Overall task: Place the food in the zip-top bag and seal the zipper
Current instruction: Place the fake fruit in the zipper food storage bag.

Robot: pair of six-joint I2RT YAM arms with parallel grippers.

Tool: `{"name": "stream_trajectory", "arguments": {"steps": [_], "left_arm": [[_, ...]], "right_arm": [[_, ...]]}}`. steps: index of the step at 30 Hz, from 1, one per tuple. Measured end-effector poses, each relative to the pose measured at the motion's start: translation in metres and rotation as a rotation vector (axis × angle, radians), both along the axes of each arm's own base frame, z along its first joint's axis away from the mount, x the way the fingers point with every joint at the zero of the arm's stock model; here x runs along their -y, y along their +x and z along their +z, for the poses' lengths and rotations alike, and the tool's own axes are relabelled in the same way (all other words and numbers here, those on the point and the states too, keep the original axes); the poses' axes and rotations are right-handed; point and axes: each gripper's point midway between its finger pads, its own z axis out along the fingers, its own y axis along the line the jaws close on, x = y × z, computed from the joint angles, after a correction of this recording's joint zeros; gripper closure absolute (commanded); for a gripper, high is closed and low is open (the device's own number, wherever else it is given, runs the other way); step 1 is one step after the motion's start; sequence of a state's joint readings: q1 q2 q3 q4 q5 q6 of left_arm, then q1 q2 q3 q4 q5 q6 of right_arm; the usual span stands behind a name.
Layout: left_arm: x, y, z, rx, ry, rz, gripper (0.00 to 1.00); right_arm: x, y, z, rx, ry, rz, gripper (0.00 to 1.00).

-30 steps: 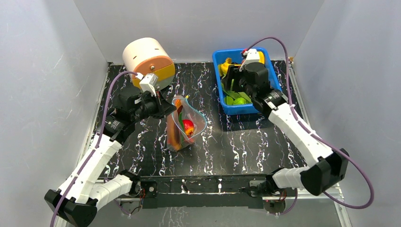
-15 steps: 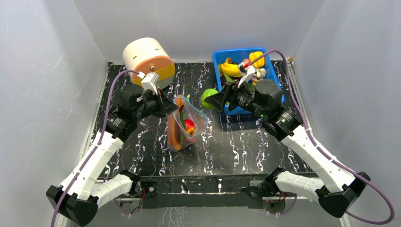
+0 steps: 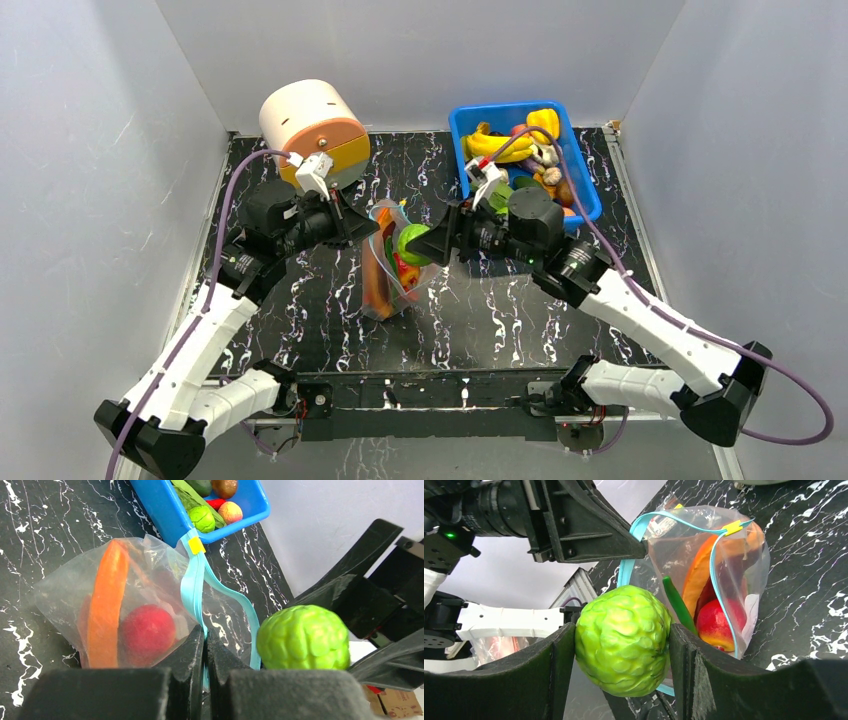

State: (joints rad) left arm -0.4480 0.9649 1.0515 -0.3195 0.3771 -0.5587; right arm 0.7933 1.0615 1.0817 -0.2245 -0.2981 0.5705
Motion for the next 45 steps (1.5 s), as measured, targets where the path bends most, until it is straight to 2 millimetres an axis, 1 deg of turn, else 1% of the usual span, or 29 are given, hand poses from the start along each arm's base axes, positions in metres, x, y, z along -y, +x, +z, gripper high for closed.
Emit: {"name": "stream_trajectory", "arguments": {"steps": [3,6,9,12,16,20,23,27,31,33,35,37,41,45], "left_arm": [[0.000,-0.001,0.002,0.003,-0.007,0.000,1.00],[0.000,-0.002,0.004,0.008,-0.015,-0.001,1.00],[0.003,-0.002,0.006,0.017,-0.030,-0.010,1.00],[0.005,-0.003,0.001,0.005,-0.038,-0.022,1.00],[0.005,-0.005,-0.003,-0.009,-0.036,-0.027,1.00],[0.007,-0.007,-0.002,-0.011,-0.045,-0.040,1.00],[0.008,-0.008,-0.001,-0.015,-0.052,-0.044,1.00],[0.009,-0.008,0.001,-0.013,-0.065,-0.048,1.00],[0.011,-0.008,0.000,-0.015,-0.073,-0.052,1.00],[0.011,-0.008,0.000,-0.017,-0.074,-0.053,1.00],[0.011,-0.008,0.000,-0.017,-0.073,-0.053,1.00],[0.011,-0.008,0.000,-0.016,-0.073,-0.053,1.00],[0.011,-0.008,-0.002,-0.018,-0.071,-0.053,1.00],[0.010,-0.008,-0.006,-0.027,-0.066,-0.052,1.00]], "right_arm": [[-0.009,-0.001,-0.007,-0.016,-0.012,0.004,0.67],[-0.019,0.001,-0.018,-0.034,-0.033,0.008,0.65],[-0.032,0.004,-0.038,-0.067,-0.075,0.007,0.65],[-0.039,0.007,-0.055,-0.093,-0.107,-0.015,0.65],[-0.041,0.011,-0.070,-0.102,-0.113,-0.045,0.63],[-0.045,0.021,-0.082,-0.109,-0.134,-0.074,0.60],[-0.046,0.030,-0.096,-0.117,-0.170,-0.110,0.58],[-0.042,0.038,-0.107,-0.115,-0.200,-0.156,0.49],[-0.040,0.042,-0.112,-0.097,-0.227,-0.167,0.40],[-0.038,0.042,-0.115,-0.086,-0.253,-0.162,0.37],[-0.036,0.042,-0.114,-0.072,-0.278,-0.153,0.32],[-0.035,0.042,-0.107,-0.045,-0.298,-0.139,0.29],[-0.030,0.038,-0.092,-0.001,-0.320,-0.113,0.28],[-0.018,0.030,-0.062,0.069,-0.312,-0.095,0.26]]}}
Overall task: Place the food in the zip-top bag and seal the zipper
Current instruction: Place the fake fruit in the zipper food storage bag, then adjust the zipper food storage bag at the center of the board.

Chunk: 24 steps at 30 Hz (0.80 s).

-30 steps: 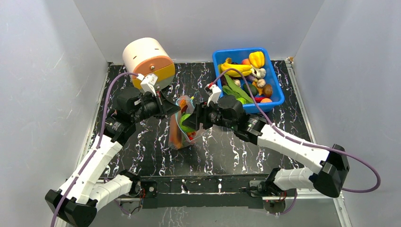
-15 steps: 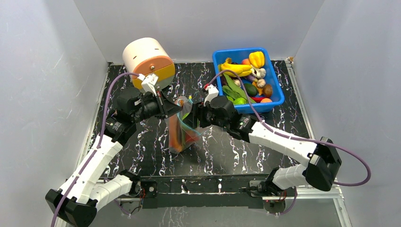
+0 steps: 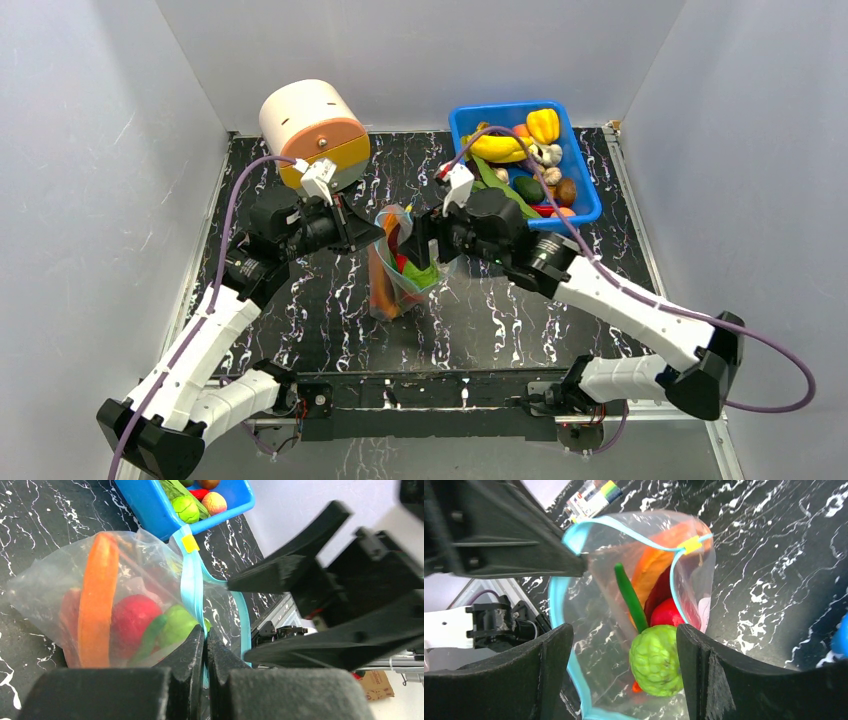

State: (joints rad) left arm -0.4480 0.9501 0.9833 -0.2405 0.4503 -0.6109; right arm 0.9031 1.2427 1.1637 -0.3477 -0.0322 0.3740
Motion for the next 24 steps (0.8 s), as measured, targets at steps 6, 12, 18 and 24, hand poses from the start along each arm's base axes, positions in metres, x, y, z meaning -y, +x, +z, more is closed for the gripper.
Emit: {"name": "stream_trajectory", "arguments": {"steps": [6,12,18,24], "left_arm": [[0.000,0.000,-0.002,-0.002,0.002,0.000,1.00],[-0.001,-0.001,-0.002,-0.005,0.004,0.000,1.00],[-0.002,-0.002,-0.001,0.005,0.006,-0.001,1.00],[-0.002,-0.002,0.000,0.007,0.006,-0.001,1.00]], "right_arm": [[0.018,-0.006,0.047,0.099,0.034,-0.008,0.33],[0.041,0.004,0.032,0.105,-0.075,-0.101,0.43],[0.054,0.004,0.009,0.074,-0.156,-0.140,0.43],[0.057,-0.001,-0.026,0.015,-0.230,-0.127,0.48]]}}
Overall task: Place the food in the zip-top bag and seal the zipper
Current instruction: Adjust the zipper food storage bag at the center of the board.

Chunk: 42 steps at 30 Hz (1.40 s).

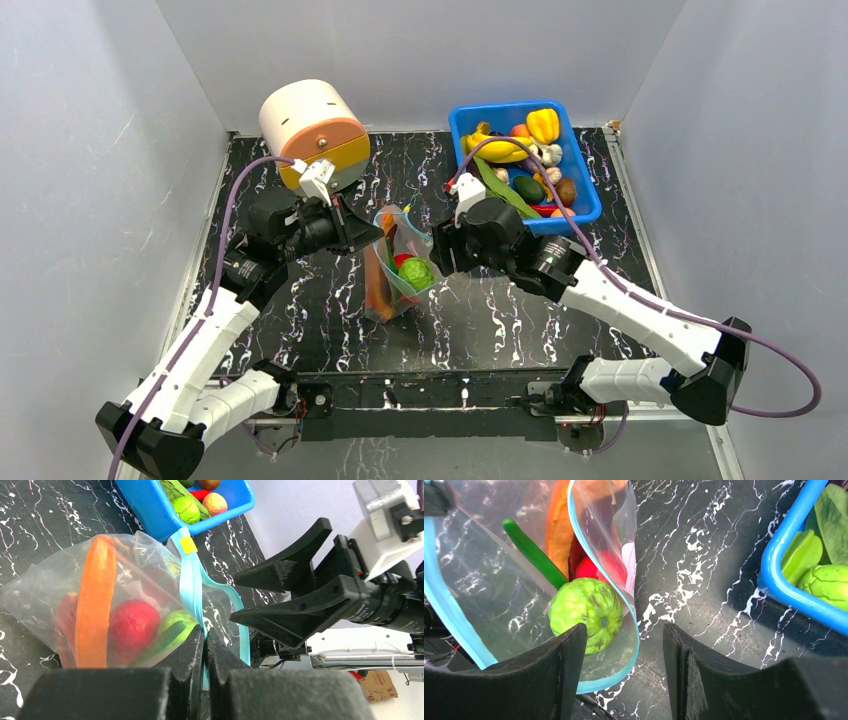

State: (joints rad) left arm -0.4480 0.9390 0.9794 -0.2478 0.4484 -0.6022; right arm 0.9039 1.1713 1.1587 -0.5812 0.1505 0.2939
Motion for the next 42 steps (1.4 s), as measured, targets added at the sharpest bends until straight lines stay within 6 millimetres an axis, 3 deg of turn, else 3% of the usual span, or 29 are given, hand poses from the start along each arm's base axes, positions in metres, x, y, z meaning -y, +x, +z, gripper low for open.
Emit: {"name": "stream_trajectory", "arguments": {"steps": [2,5,7,11,16,21,29,42], "left_arm": [[0.000,0.000,0.000,0.000,0.000,0.000,1.00],[0.000,0.000,0.000,0.000,0.000,0.000,1.00],[0.000,0.000,0.000,-0.001,0.002,0.000,1.00],[-0.003,0.001,-0.004,-0.002,0.024,0.013,1.00],[-0.009,0.012,0.008,0.009,0.087,0.050,1.00],[-0.013,0.020,0.017,0.022,0.117,0.074,1.00],[0.002,0.017,0.018,-0.019,0.053,0.018,1.00],[0.001,0.021,-0.010,-0.094,0.087,0.034,1.00]], "right_arm": [[-0.001,0.000,-0.007,-0.010,-0.013,0.001,0.56],[-0.003,0.001,-0.012,-0.020,-0.023,0.008,0.88],[-0.005,0.000,-0.013,-0.025,-0.022,0.014,1.00],[-0.013,-0.001,0.001,-0.032,0.021,0.031,1.00],[-0.038,0.003,0.070,0.038,0.231,0.060,1.00],[-0.048,0.004,0.098,0.076,0.364,0.063,1.00],[-0.066,0.010,0.070,0.009,0.364,0.069,1.00],[-0.072,0.006,0.035,-0.040,0.371,0.078,1.00]]}}
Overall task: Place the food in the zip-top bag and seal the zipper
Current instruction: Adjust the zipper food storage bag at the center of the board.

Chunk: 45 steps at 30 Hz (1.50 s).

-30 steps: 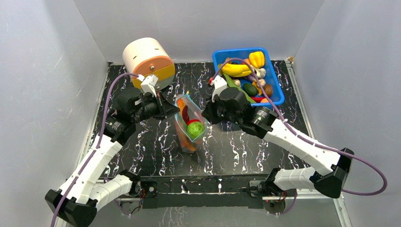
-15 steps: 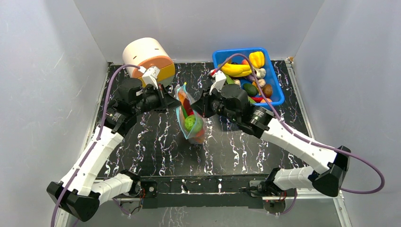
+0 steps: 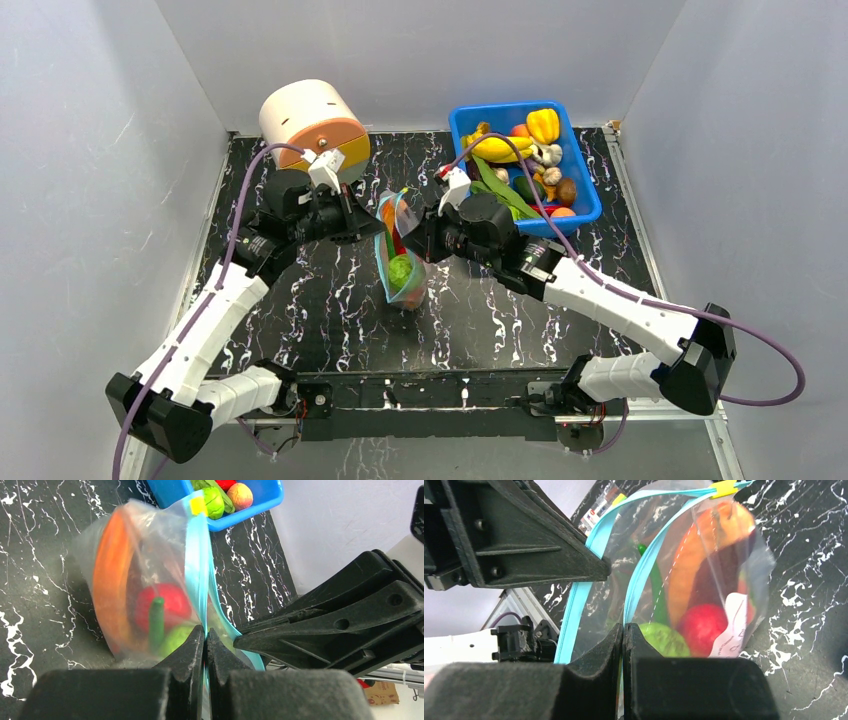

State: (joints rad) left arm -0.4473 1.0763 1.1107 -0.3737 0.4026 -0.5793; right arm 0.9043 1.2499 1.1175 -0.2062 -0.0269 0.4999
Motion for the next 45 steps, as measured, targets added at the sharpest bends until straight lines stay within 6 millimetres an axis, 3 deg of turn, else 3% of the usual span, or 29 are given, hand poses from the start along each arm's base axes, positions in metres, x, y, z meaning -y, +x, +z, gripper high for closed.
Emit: {"name": "stream_trajectory", "arguments": {"steps": [5,22,31,45], "left_arm": [[0.004,-0.004,-0.008,-0.020,-0.016,-0.031,1.00],[0.017,-0.013,0.000,-0.014,-0.097,-0.099,1.00],[0.014,-0.015,-0.005,-0.012,-0.089,-0.099,1.00],[0.011,-0.016,-0.003,0.045,-0.060,-0.113,1.00]], "right_arm": [[0.002,-0.001,-0.014,-0.016,-0.020,-0.002,1.00],[0.008,0.005,-0.020,0.039,-0.082,-0.009,1.00],[0.021,0.015,-0.023,0.090,-0.167,-0.055,0.66],[0.039,0.034,0.023,0.197,-0.207,-0.160,0.45]]}}
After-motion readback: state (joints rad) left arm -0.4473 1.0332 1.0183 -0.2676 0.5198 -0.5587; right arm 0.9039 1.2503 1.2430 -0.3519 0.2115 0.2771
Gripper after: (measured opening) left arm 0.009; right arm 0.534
